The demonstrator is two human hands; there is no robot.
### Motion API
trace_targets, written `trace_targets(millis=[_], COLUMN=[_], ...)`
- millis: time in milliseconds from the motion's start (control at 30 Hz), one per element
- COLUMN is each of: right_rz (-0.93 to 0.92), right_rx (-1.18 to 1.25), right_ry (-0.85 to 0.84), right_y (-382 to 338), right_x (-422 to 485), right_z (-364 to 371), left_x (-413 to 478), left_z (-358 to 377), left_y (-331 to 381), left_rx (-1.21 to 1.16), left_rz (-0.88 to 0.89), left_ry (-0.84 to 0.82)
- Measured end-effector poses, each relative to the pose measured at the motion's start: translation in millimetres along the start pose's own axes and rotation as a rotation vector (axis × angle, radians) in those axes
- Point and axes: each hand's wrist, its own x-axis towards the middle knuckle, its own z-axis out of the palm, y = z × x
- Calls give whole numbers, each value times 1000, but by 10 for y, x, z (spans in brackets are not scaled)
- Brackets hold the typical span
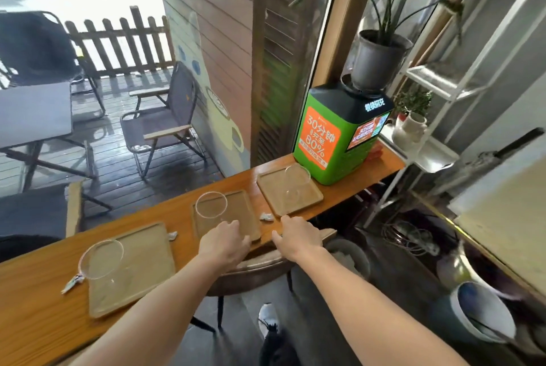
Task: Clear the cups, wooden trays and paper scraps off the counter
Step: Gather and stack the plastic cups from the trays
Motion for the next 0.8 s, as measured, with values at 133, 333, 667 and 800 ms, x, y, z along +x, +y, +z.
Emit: trace_targets(millis=[133, 333, 667, 800], right_rz=[-18, -100, -245, -263], right_rx=[1, 4, -66, -87], right_ry=[-63, -158, -347, -379], right_y=[162, 230, -6, -177], right_x=[397, 1002, 1641, 1719], right_z=[106, 235, 602, 812], left_x=[384, 802, 887, 847], left_z=[160, 324, 548, 564], left_y=[170, 202, -424, -769], left_rx=[18, 31, -47, -107], left_rz=[-37, -173, -488, -594], left_ry=[-55, -102, -226, -282])
